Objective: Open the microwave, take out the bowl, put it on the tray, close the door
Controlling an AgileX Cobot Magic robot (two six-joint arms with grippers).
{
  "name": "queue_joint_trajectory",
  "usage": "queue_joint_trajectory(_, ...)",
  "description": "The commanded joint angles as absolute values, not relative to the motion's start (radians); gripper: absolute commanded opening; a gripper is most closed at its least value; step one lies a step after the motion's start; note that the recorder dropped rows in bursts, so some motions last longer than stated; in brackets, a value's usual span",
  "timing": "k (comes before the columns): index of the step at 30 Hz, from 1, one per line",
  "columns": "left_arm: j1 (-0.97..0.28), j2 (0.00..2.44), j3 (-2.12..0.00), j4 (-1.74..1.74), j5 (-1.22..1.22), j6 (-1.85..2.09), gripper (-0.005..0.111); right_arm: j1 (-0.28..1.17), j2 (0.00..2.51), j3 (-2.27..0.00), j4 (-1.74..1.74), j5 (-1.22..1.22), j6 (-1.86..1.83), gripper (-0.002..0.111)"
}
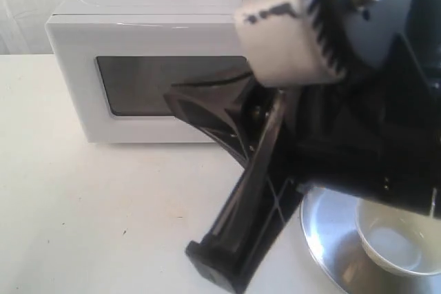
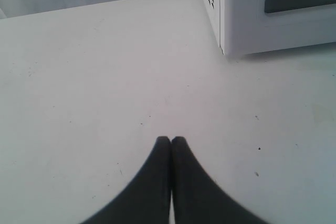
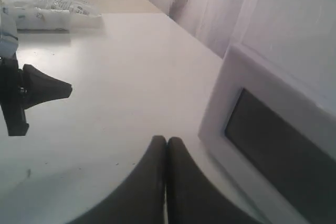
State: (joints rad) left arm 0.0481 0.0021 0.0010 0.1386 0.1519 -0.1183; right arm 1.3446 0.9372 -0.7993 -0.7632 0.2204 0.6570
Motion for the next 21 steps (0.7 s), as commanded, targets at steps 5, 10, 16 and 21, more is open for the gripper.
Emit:
queue_joint_trajectory(5,0.047,0.000,0.000,0.135,0.150,-0.125,0.000,1.346,0.918,-0.757,-0.750,0.223,0.853,0.000)
queue_joint_trajectory(10,0.047,0.000,0.000,0.135,0.150,-0.125,0.000,1.349,0.899,-0.757,-0.790,0.284,0.871,0.000)
queue_joint_trajectory(16,0.047,0.000,0.000,0.135,0.149,-0.125,0.000,1.363,0.899,-0.743,-0.896,0.297,0.869,0.000)
queue_joint_trajectory(21,0.047,0.000,0.000,0.135,0.149,-0.125,0.000,1.271,0.824,-0.684,-0.919,0.294,0.994,0.000)
